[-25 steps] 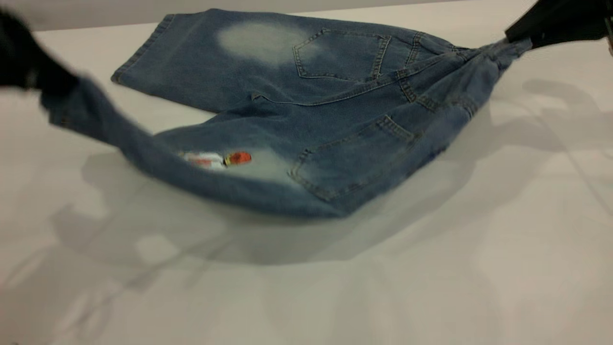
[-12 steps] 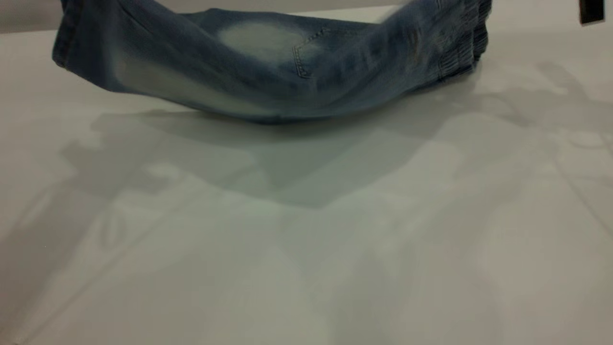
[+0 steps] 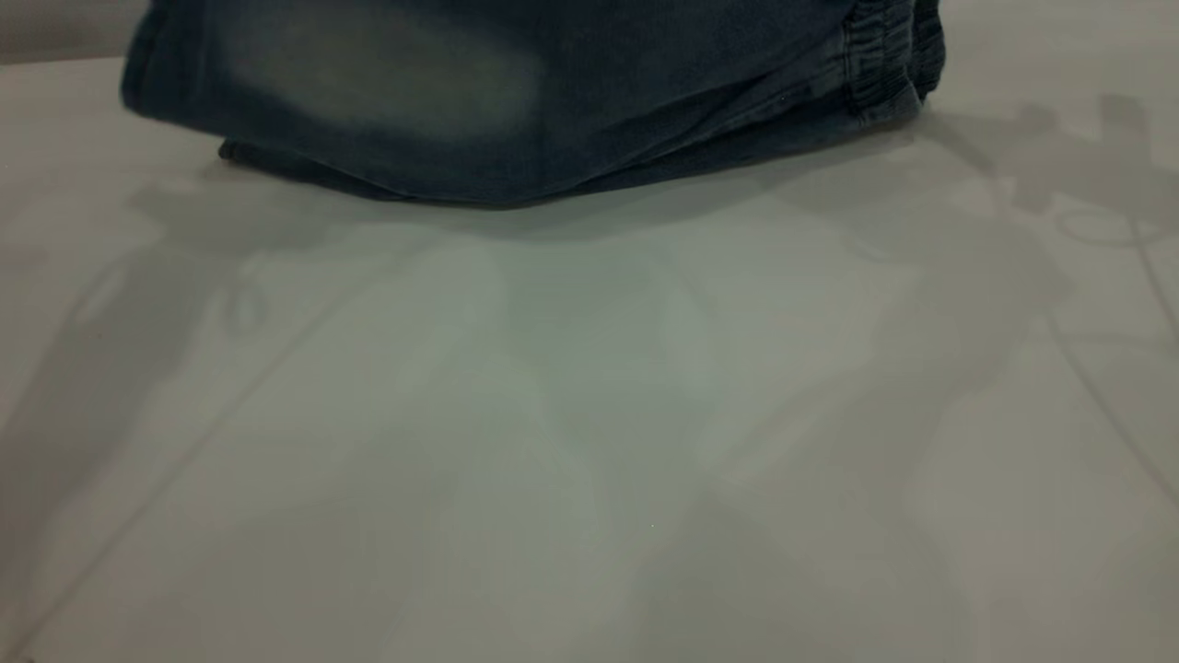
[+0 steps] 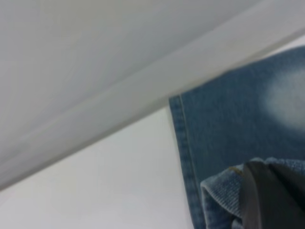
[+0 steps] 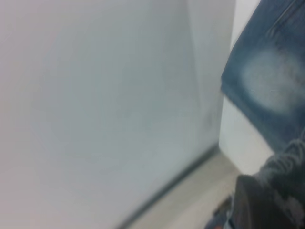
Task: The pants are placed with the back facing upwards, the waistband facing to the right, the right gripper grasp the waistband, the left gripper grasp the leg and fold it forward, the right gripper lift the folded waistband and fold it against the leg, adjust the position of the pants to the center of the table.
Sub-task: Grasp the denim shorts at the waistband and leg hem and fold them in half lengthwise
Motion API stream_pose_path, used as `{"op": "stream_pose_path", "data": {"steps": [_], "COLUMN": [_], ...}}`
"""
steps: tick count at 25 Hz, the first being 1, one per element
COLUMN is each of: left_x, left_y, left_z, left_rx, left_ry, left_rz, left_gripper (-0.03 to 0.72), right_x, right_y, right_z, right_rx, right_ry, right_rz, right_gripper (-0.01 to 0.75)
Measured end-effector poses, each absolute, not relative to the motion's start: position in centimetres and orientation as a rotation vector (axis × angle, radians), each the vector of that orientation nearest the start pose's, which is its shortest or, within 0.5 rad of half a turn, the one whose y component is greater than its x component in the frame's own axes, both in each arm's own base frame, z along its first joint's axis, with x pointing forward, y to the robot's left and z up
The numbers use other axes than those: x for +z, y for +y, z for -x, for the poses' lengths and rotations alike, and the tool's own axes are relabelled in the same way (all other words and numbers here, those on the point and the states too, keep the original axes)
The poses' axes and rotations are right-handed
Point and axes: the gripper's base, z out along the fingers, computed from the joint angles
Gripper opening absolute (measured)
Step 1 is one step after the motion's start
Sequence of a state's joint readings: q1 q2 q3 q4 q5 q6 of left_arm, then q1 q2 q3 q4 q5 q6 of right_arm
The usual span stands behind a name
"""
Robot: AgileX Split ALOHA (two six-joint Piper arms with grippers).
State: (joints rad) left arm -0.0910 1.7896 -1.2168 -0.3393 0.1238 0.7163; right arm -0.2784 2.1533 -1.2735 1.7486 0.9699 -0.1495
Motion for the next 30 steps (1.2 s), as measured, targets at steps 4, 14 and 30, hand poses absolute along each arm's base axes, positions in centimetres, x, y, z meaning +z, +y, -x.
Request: {"op": "stream_pose_path", "data": {"steps": [4, 14, 30], "left_x": [23.3, 20.0, 18.7], "left_y": [-4.3, -4.8, -4.5], "left_z": [-43.4, -47.2, -47.8], "left_rx": [0.121, 0.109, 0.196], "left_ry": [2.098, 2.136, 2.092], "left_rz": [-0.527, -0.547, -0.617], "left_gripper": [0.029, 0.029, 0.153], "right_x": [14.3, 11.6, 10.4], "right_y": [-5.0, -3.3, -2.8], "right_z": [-43.1, -42.6, -42.4], "right_rx": [1.691, 1.448, 1.331], "right_ry": [1.794, 1.759, 1.806], "right_rz": [-1.688, -1.955, -1.922], "right_gripper": [0.036, 0.043, 0.080]}}
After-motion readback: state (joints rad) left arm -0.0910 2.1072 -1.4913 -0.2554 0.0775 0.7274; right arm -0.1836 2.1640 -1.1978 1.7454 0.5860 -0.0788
